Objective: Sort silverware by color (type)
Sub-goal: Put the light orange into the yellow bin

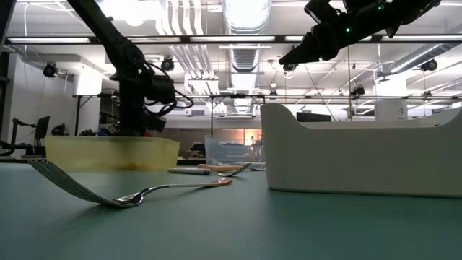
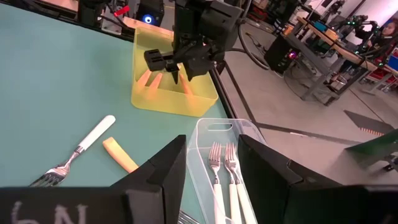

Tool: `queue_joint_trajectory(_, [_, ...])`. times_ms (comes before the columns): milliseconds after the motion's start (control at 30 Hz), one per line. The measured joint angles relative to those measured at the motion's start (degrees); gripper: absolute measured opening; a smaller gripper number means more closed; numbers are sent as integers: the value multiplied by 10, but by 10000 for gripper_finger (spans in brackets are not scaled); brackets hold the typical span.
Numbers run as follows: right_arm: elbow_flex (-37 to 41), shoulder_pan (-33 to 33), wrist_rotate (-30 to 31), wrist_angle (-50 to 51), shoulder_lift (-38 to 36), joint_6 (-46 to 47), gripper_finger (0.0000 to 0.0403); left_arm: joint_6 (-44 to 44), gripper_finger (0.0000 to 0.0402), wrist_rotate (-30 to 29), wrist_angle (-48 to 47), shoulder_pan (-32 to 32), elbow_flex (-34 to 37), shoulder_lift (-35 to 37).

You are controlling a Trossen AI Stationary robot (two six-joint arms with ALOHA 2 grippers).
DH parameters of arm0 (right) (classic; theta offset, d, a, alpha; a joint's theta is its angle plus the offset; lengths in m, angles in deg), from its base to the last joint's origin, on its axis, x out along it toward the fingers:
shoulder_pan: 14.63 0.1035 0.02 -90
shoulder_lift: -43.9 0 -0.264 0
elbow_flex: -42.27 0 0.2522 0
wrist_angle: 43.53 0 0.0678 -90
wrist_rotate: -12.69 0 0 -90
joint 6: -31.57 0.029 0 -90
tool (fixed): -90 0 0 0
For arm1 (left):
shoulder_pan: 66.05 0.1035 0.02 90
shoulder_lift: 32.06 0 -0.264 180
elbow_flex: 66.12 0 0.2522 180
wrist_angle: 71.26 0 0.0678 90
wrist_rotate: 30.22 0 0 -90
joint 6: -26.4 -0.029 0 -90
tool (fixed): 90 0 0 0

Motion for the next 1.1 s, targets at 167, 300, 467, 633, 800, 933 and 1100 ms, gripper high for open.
queue_joint_trajectory(167, [0,0,0,0,0,0,137,0,152,0,7,1,1,0])
queue_joint_trajectory(300, [0,0,0,0,0,0,137,0,152,0,7,1,2,0])
queue_joint_trajectory(467, [0,0,0,0,0,0,137,2,152,0,26,2,5,0])
queue_joint_trajectory(633, [0,0,0,0,0,0,137,3,151,0,34,2,10,-9])
queue_joint_trajectory(800, [0,0,0,0,0,-1,137,5,130,-1,33,1,8,-23])
queue_joint_trajectory(933, [0,0,0,0,0,-3,137,6,97,2,32,1,9,-19])
queue_joint_trajectory(1100, [0,0,0,0,0,-3,137,12,42,2,29,2,11,-8])
